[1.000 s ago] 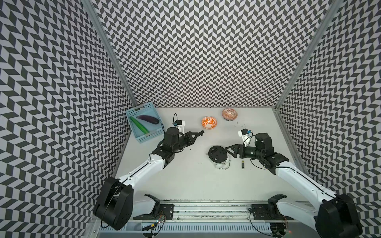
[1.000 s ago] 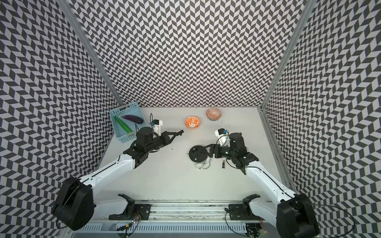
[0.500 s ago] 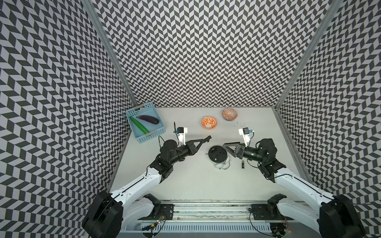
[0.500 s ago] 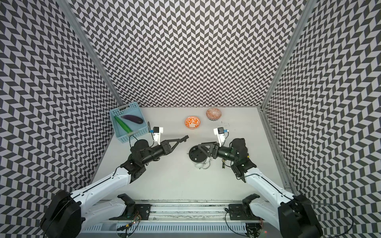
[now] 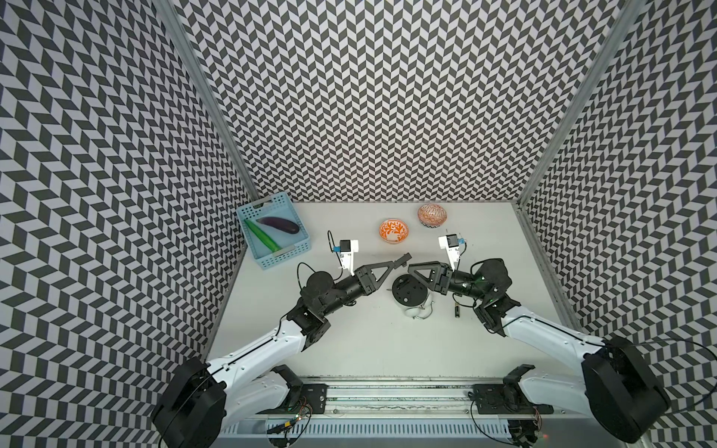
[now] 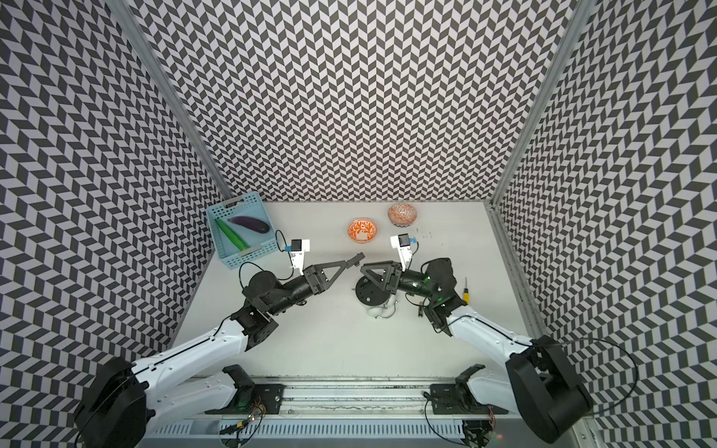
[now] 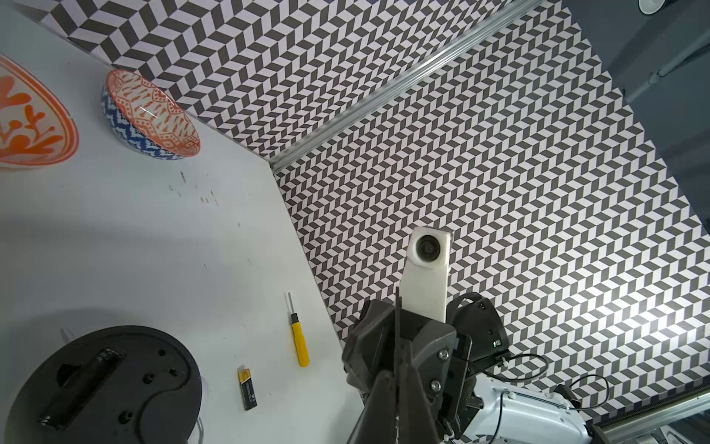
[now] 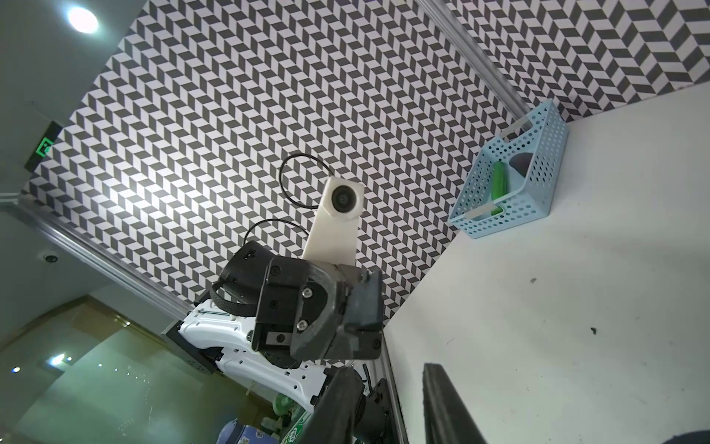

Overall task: Remove the battery from the alarm
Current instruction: Pick up the cover from the center of the board.

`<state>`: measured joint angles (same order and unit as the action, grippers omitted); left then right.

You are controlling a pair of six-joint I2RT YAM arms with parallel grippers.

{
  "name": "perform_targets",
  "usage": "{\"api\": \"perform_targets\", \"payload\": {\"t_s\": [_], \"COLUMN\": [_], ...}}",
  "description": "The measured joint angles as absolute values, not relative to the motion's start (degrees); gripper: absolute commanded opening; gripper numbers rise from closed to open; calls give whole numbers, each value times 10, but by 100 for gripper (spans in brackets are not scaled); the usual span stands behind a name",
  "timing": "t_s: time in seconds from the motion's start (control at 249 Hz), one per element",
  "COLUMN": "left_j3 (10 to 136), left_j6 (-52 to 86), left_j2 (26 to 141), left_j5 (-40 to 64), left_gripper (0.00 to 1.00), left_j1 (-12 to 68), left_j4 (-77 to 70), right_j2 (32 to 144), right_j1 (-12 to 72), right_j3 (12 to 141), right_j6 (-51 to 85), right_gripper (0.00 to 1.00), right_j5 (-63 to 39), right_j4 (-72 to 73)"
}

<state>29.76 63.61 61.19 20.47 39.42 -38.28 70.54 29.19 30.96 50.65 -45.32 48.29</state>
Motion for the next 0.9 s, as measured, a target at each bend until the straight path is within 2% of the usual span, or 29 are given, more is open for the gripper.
{"api": "perform_targets", "payload": {"t_s": [0.2,0.585,0.649,0.673,0.794,0.898], "left_j3": [298,297,297,297,297,298], "left_j6": [644,646,646,646,643,630], "left_j2": [613,615,615,615,614,594], "left_j5": [197,187,185,183,181,179], "left_gripper": [0,0,0,5,46,56], "left_j1": [402,407,407,407,408,399], "left_j4": [-389,-394,-393,-393,-380,-329], "right_j2": [713,713,713,713,712,703], "right_j1": [301,303,303,303,303,303], "right_j3": [318,326,328,328,341,380], "right_j6": [510,489,478,473,434,334], "right_gripper": [24,0,0,0,0,0], "right_j5": [-459,-462,-462,-462,-462,-445], "right_j4": [509,506,497,493,454,354]}}
